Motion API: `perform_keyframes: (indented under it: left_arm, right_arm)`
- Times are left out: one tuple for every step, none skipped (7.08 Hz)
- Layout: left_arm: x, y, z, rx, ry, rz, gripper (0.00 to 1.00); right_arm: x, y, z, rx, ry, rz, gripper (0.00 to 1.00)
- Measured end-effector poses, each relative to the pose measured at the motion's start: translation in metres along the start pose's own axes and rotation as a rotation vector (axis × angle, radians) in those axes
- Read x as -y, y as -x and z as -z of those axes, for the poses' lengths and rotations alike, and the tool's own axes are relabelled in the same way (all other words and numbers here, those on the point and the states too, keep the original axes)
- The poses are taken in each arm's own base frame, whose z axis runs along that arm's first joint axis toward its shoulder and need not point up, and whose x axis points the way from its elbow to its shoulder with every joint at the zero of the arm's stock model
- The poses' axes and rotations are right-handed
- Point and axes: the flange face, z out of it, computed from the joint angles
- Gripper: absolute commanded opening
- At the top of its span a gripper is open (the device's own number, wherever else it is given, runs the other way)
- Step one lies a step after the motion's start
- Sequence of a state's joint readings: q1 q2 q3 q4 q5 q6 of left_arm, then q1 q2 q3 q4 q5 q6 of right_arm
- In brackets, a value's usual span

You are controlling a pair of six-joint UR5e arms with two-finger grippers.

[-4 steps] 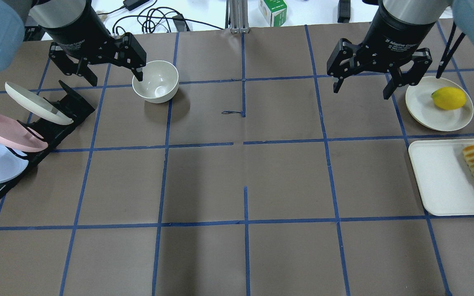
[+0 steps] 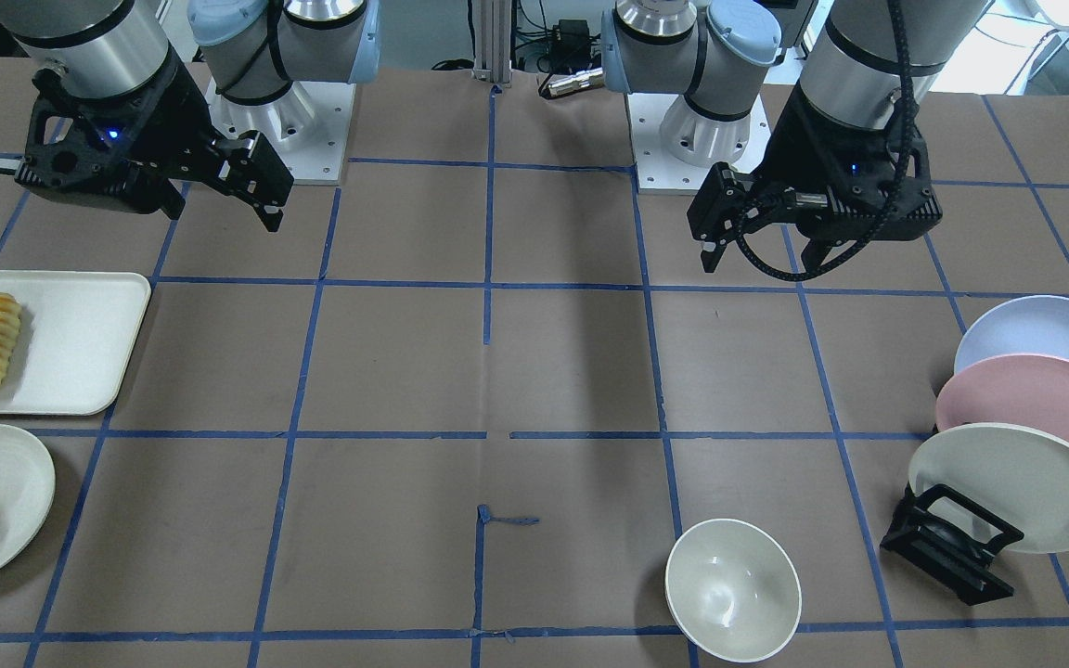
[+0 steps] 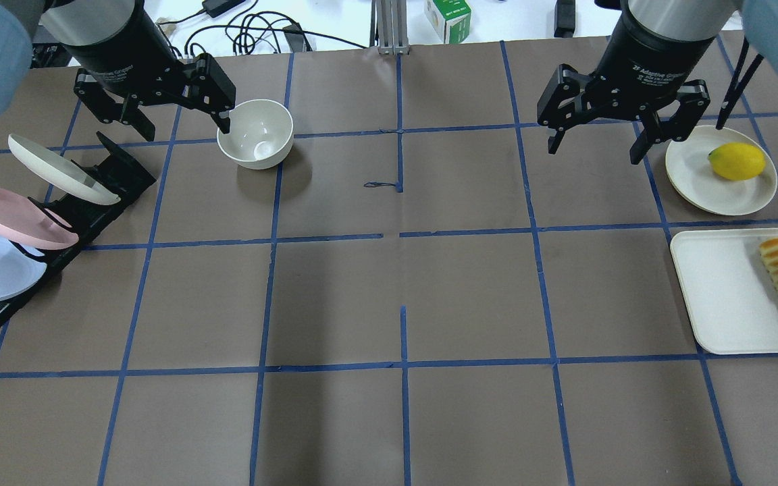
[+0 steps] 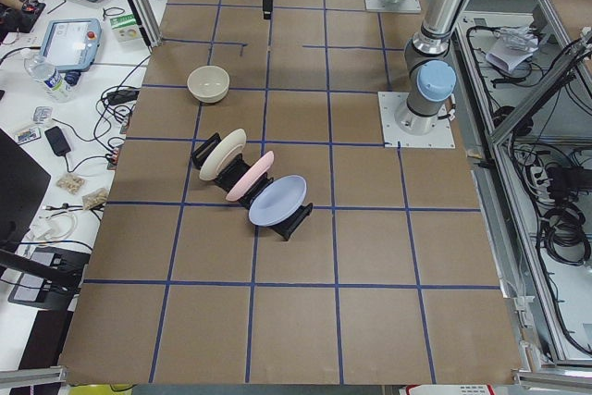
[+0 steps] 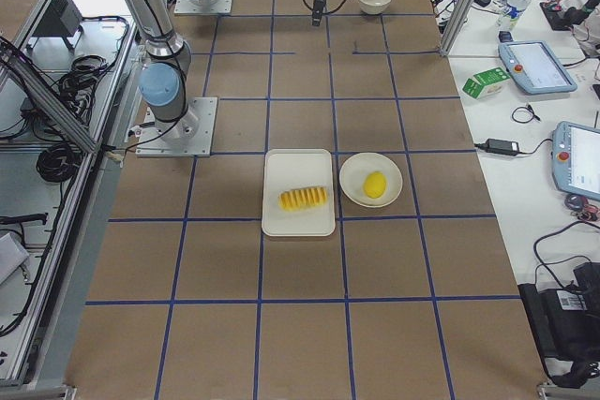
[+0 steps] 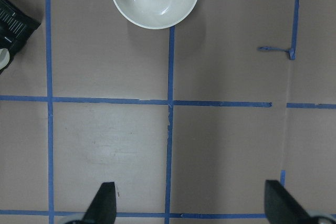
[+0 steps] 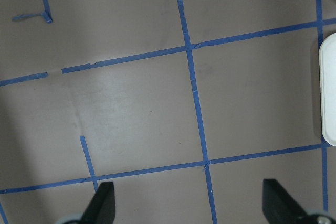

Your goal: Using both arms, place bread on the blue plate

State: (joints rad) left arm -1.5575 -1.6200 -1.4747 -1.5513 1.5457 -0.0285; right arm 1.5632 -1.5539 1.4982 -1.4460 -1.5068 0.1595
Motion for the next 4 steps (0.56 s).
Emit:
perform_keyframes:
  left_arm:
    - [-0.001,0.009,0.005,0.003,-0.005,0.012,1.0]
    - [0.001,0.028,0.01,0.014,-0.011,0.039,1.0]
    - [0.004,0.06,0.014,0.033,-0.015,0.082,1.0]
    - [0.008,0.106,0.016,0.048,-0.012,0.14,1.0]
  right_arm:
    - [0.001,0.0,-0.001,0.001,0.001,0.0,1.0]
    - [0.002,0.0,-0.003,0.002,0.003,0.001,1.0]
    - [0.003,-0.001,-0.008,-0.003,0.01,0.002,1.0]
    - [0.004,-0.006,-0.018,-0.01,0.026,-0.001,1.0]
